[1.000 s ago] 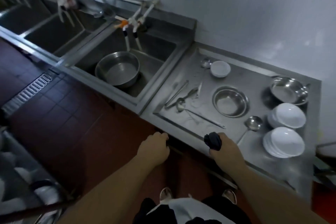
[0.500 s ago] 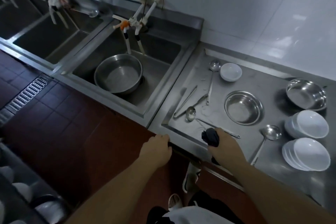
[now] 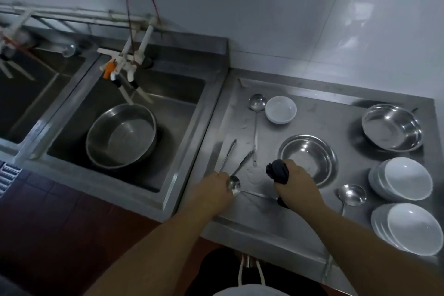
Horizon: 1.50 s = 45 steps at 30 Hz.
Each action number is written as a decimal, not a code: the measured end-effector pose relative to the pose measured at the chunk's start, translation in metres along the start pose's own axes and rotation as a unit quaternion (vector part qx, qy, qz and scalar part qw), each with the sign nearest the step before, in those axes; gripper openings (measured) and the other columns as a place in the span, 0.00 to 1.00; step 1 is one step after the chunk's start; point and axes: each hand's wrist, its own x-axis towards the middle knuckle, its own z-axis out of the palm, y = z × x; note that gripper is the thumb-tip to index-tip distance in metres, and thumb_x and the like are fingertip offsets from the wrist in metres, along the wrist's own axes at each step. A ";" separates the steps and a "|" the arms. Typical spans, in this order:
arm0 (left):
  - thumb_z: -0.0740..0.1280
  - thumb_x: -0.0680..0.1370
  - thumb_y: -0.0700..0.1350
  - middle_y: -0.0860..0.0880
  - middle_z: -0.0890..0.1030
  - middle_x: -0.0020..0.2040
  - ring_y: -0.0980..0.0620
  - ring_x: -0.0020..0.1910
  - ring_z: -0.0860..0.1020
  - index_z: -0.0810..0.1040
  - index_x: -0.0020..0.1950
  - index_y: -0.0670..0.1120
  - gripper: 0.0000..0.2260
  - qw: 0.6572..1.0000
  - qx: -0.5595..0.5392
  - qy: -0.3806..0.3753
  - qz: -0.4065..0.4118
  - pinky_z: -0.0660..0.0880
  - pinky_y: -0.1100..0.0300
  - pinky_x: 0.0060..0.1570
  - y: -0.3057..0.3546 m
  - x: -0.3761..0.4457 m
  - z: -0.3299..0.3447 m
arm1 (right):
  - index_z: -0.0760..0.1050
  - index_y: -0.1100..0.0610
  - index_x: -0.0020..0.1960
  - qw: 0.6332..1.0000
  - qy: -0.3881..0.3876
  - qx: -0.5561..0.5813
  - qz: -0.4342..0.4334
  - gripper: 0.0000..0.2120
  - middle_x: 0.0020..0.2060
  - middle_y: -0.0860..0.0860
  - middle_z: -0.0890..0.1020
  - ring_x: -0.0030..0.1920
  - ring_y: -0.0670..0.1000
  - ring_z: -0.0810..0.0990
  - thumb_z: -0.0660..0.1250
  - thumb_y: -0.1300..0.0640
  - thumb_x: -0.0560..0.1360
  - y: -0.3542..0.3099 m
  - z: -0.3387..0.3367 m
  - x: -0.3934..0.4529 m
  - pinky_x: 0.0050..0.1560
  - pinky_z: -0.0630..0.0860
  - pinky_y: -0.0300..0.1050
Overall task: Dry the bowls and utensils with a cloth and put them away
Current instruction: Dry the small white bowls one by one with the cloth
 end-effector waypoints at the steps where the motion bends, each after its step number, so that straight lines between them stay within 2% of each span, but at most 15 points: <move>1: 0.63 0.83 0.51 0.46 0.80 0.61 0.46 0.55 0.79 0.77 0.65 0.48 0.13 1.000 -0.003 -0.005 0.007 0.79 0.49 0.57 0.004 0.012 -0.002 | 0.72 0.52 0.56 1.000 0.002 0.005 0.010 0.13 0.44 0.52 0.78 0.41 0.51 0.79 0.69 0.60 0.74 0.001 -0.003 0.005 0.36 0.73 0.45; 5: 0.64 0.83 0.51 0.46 0.79 0.64 0.46 0.58 0.79 0.77 0.68 0.48 0.15 0.999 -0.001 -0.030 0.027 0.76 0.55 0.52 0.020 0.066 -0.013 | 0.72 0.52 0.58 0.999 0.019 0.027 0.043 0.14 0.46 0.52 0.78 0.42 0.51 0.79 0.70 0.59 0.74 0.005 -0.011 0.025 0.40 0.76 0.47; 8: 0.63 0.83 0.49 0.45 0.80 0.64 0.45 0.59 0.80 0.76 0.69 0.47 0.15 0.998 0.000 -0.042 0.049 0.79 0.52 0.54 0.033 0.110 -0.022 | 0.73 0.52 0.58 0.996 0.042 0.035 0.072 0.14 0.45 0.51 0.79 0.42 0.50 0.80 0.71 0.57 0.75 0.007 -0.011 0.041 0.39 0.77 0.46; 11: 0.63 0.84 0.49 0.43 0.79 0.66 0.43 0.62 0.79 0.74 0.71 0.46 0.17 0.996 -0.003 -0.046 0.074 0.78 0.50 0.58 0.043 0.156 -0.034 | 0.73 0.52 0.58 0.992 0.059 0.048 0.105 0.13 0.45 0.52 0.79 0.41 0.52 0.81 0.71 0.56 0.75 0.005 -0.007 0.060 0.41 0.82 0.53; 13: 0.62 0.84 0.48 0.42 0.80 0.64 0.43 0.60 0.79 0.75 0.69 0.44 0.15 0.995 0.001 -0.050 0.090 0.79 0.50 0.56 0.048 0.184 -0.040 | 0.73 0.51 0.57 0.988 0.070 0.057 0.125 0.12 0.45 0.51 0.80 0.40 0.52 0.81 0.71 0.56 0.75 0.004 -0.001 0.073 0.41 0.83 0.55; 17: 0.62 0.85 0.49 0.41 0.79 0.68 0.41 0.62 0.79 0.75 0.71 0.43 0.17 0.993 -0.014 -0.049 0.109 0.76 0.51 0.58 0.061 0.236 -0.044 | 0.74 0.51 0.59 0.982 0.075 0.084 0.153 0.14 0.45 0.52 0.80 0.41 0.53 0.81 0.70 0.58 0.75 0.005 0.017 0.097 0.40 0.82 0.54; 21: 0.61 0.86 0.50 0.40 0.78 0.71 0.40 0.68 0.77 0.72 0.76 0.42 0.20 0.992 -0.074 -0.058 0.081 0.73 0.52 0.62 0.077 0.286 -0.042 | 0.75 0.46 0.58 0.971 0.099 0.117 0.181 0.14 0.44 0.48 0.80 0.40 0.48 0.80 0.71 0.56 0.75 0.013 0.034 0.112 0.35 0.74 0.42; 23: 0.60 0.86 0.50 0.41 0.78 0.71 0.40 0.68 0.77 0.71 0.76 0.42 0.20 0.991 -0.106 -0.057 0.062 0.71 0.55 0.57 0.084 0.306 -0.039 | 0.73 0.42 0.57 0.967 0.105 0.119 0.198 0.14 0.42 0.44 0.80 0.38 0.44 0.80 0.71 0.55 0.75 0.016 0.040 0.114 0.33 0.71 0.38; 29: 0.59 0.86 0.52 0.39 0.82 0.63 0.41 0.54 0.78 0.73 0.72 0.40 0.20 0.991 -0.117 -0.066 0.009 0.70 0.54 0.48 0.106 0.342 -0.026 | 0.72 0.45 0.59 0.957 0.073 0.111 0.257 0.16 0.43 0.44 0.78 0.39 0.47 0.81 0.71 0.56 0.74 0.029 0.052 0.103 0.35 0.76 0.41; 32: 0.61 0.85 0.49 0.38 0.81 0.64 0.40 0.53 0.78 0.72 0.74 0.37 0.21 0.985 -0.150 -0.074 -0.032 0.70 0.55 0.47 0.114 0.354 -0.021 | 0.72 0.45 0.60 0.953 0.062 0.110 0.274 0.17 0.44 0.46 0.79 0.41 0.49 0.81 0.71 0.55 0.74 0.032 0.055 0.094 0.37 0.77 0.43; 35: 0.65 0.80 0.42 0.38 0.80 0.64 0.39 0.54 0.79 0.72 0.74 0.37 0.22 0.970 -0.214 -0.076 -0.088 0.76 0.53 0.49 0.116 0.361 -0.021 | 0.71 0.44 0.62 0.951 0.064 0.108 0.281 0.19 0.44 0.46 0.79 0.41 0.48 0.81 0.72 0.54 0.74 0.032 0.057 0.086 0.36 0.74 0.41; 38: 0.65 0.78 0.42 0.38 0.80 0.63 0.37 0.58 0.81 0.74 0.73 0.39 0.23 0.940 -0.311 -0.085 -0.112 0.82 0.47 0.58 0.112 0.355 -0.024 | 0.72 0.45 0.62 0.950 0.079 0.117 0.279 0.19 0.44 0.46 0.80 0.41 0.47 0.80 0.71 0.54 0.74 0.029 0.056 0.080 0.36 0.73 0.39; 40: 0.66 0.77 0.42 0.41 0.79 0.60 0.37 0.58 0.80 0.76 0.70 0.41 0.21 0.910 -0.384 -0.092 -0.125 0.85 0.44 0.52 0.108 0.345 -0.027 | 0.73 0.44 0.62 0.947 0.098 0.135 0.275 0.19 0.43 0.44 0.80 0.39 0.45 0.81 0.71 0.55 0.74 0.024 0.052 0.077 0.36 0.75 0.40; 43: 0.69 0.78 0.41 0.44 0.78 0.56 0.42 0.54 0.81 0.76 0.62 0.42 0.13 0.878 -0.443 -0.127 -0.134 0.85 0.54 0.37 0.093 0.324 -0.032 | 0.71 0.42 0.65 0.944 0.121 0.172 0.255 0.21 0.43 0.42 0.82 0.41 0.44 0.82 0.74 0.50 0.75 0.013 0.041 0.072 0.40 0.81 0.43; 45: 0.70 0.79 0.43 0.41 0.80 0.57 0.42 0.54 0.83 0.77 0.62 0.40 0.13 0.874 -0.444 -0.147 -0.133 0.86 0.53 0.41 0.081 0.306 -0.034 | 0.72 0.38 0.63 0.932 0.144 0.224 0.244 0.21 0.43 0.42 0.83 0.41 0.44 0.84 0.76 0.44 0.75 0.003 0.031 0.069 0.41 0.84 0.44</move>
